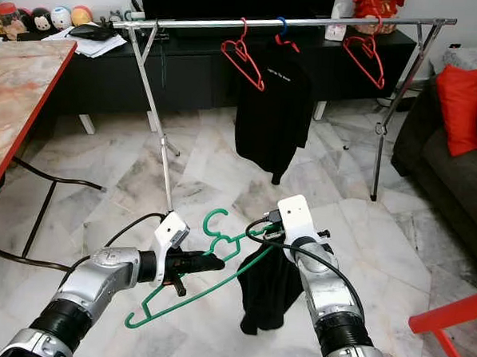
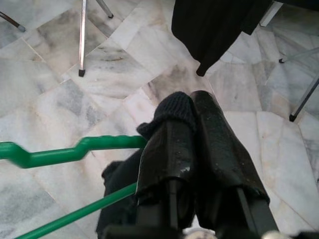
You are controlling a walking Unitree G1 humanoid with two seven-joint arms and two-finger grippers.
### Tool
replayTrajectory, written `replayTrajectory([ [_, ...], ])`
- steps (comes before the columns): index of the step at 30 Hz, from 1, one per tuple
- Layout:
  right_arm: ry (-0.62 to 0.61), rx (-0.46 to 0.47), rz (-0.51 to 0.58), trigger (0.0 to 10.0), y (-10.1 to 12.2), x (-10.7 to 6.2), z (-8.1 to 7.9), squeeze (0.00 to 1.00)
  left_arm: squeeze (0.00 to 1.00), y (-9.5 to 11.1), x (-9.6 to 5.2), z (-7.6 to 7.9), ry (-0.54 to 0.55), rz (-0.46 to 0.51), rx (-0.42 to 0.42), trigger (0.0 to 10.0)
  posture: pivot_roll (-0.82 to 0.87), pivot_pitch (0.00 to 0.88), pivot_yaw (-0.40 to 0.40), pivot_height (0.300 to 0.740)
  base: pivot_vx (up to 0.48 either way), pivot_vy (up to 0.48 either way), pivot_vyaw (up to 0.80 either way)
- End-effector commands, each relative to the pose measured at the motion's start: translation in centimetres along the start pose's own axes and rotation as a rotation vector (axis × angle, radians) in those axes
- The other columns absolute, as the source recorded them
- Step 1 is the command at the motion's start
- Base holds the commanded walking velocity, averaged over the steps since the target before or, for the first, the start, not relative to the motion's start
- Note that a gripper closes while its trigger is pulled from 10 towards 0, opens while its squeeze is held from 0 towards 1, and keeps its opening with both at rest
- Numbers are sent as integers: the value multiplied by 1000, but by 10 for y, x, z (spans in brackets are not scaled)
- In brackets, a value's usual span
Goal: Hang hanger
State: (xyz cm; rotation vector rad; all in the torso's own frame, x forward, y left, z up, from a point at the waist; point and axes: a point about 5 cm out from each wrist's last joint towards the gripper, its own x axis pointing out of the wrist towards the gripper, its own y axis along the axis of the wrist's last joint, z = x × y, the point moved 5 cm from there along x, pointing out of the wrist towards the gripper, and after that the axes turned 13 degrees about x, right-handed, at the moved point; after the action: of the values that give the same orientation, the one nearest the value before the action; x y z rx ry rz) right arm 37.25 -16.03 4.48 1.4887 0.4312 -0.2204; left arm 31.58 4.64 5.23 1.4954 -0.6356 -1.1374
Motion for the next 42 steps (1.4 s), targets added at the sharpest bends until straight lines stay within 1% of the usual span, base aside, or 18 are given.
replayTrajectory([
  [1,39,-2,71,10000,24,0,-11,0,0,6,4,-2,12,4,22,10000,-162,35,33,740,0,0,0],
  [8,87,-17,95,10000,33,-6,-18,0,0,4,4,-8,37,-13,20,10000,-171,38,34,740,0,0,0],
  [9,114,22,104,10000,36,-7,-23,0,0,3,4,-9,41,-23,25,10000,-174,38,35,740,0,0,0],
  [10,114,22,104,10000,36,-7,-23,0,0,3,4,-9,41,-23,25,10000,-174,38,35,740,0,0,0],
  [13,126,35,112,10000,41,-9,-26,0,0,-2,6,-15,90,-72,48,10000,-173,38,35,740,0,0,0],
  [16,128,39,116,10000,44,-10,-28,0,0,-3,7,-21,139,-87,41,10000,-172,39,34,740,0,0,0],
  [22,146,42,114,10000,46,-12,-34,0,0,-9,12,-24,179,-136,56,10000,-174,39,35,740,0,0,0],
  [25,144,34,117,10000,49,-14,-33,0,0,-14,12,-31,231,-174,70,10000,-176,40,36,740,0,0,0],
  [27,137,33,121,10000,51,-14,-31,0,0,-13,10,-40,297,-185,64,10000,-178,40,37,740,0,0,0],
  [28,137,30,122,10000,52,-15,-30,0,0,-10,7,-50,369,-179,53,10000,-176,39,37,740,0,0,0],
  [29,138,30,121,10000,52,-15,-30,0,0,-9,6,-53,387,-176,51,10000,-176,39,37,740,0,0,0],
  [31,142,30,121,10000,52,-16,-31,0,0,-8,7,-53,389,-166,44,10000,-176,39,36,740,0,0,0],
  [32,156,22,123,10000,53,-17,-34,0,0,-2,9,-49,340,-121,26,10000,-175,39,38,740,0,0,0],
  [33,156,22,123,10000,53,-17,-34,0,0,-2,9,-49,340,-121,26,10000,-175,39,38,740,0,0,0],
  [34,171,48,134,10000,56,-18,-36,0,0,3,12,-41,275,-83,27,10000,-174,38,38,740,0,0,0],
  [35,192,54,152,10000,63,-20,-39,0,0,4,13,-36,230,-78,35,10000,-172,36,38,740,0,0,0],
  [38,208,18,170,10000,72,-23,-43,0,0,4,14,-33,206,-79,39,10000,-171,36,37,740,0,0,0],
  [42,225,25,188,10000,79,-26,-47,0,0,6,15,-33,203,-64,39,10000,-171,37,37,740,0,0,0],
])
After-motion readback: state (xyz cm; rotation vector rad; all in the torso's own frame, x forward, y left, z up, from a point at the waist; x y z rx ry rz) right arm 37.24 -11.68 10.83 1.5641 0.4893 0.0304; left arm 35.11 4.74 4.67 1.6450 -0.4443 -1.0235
